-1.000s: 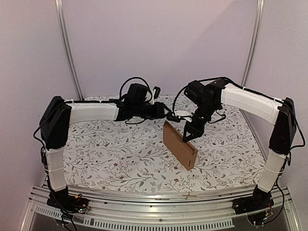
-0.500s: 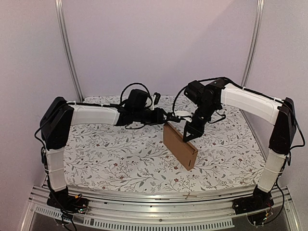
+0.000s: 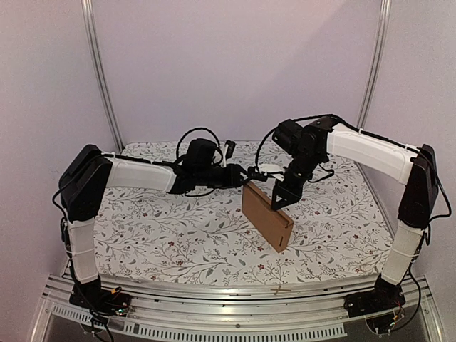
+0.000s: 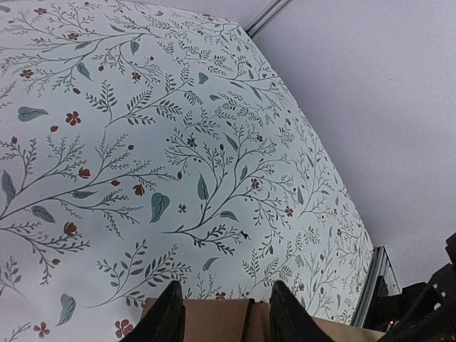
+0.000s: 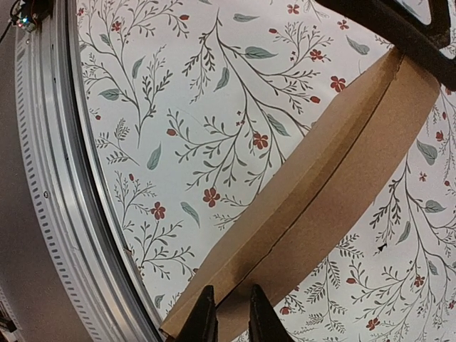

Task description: Fold the paper box

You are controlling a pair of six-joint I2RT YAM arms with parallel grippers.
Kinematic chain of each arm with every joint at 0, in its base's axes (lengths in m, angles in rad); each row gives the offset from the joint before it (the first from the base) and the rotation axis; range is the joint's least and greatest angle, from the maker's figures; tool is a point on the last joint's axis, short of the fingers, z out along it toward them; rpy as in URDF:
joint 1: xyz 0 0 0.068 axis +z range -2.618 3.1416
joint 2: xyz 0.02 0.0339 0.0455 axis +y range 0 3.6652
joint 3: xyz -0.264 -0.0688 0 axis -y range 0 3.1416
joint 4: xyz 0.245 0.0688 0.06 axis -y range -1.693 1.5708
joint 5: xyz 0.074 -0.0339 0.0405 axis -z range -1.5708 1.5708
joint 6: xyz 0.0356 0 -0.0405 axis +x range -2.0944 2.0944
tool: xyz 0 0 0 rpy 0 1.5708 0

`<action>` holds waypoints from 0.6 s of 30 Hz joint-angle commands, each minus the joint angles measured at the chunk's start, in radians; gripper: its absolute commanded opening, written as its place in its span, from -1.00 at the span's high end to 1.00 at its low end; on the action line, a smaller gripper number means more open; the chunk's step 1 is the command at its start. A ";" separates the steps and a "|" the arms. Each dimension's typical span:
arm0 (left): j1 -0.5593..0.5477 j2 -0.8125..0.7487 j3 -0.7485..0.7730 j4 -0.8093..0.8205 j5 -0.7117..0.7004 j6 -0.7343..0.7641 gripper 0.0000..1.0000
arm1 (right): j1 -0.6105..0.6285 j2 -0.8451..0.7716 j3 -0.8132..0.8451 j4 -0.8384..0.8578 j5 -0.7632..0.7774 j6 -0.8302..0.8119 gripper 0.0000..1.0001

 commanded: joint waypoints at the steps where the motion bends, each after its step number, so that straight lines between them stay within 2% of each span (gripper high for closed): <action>1: 0.003 0.015 -0.053 -0.033 -0.002 0.007 0.18 | -0.006 0.003 -0.006 -0.013 0.014 -0.013 0.68; 10: 0.007 0.015 -0.048 -0.031 0.000 0.014 0.19 | -0.030 -0.094 0.012 -0.059 -0.075 -0.064 0.46; 18: 0.009 0.020 -0.041 -0.031 0.005 0.011 0.21 | -0.055 -0.290 -0.183 -0.018 -0.075 -0.248 0.44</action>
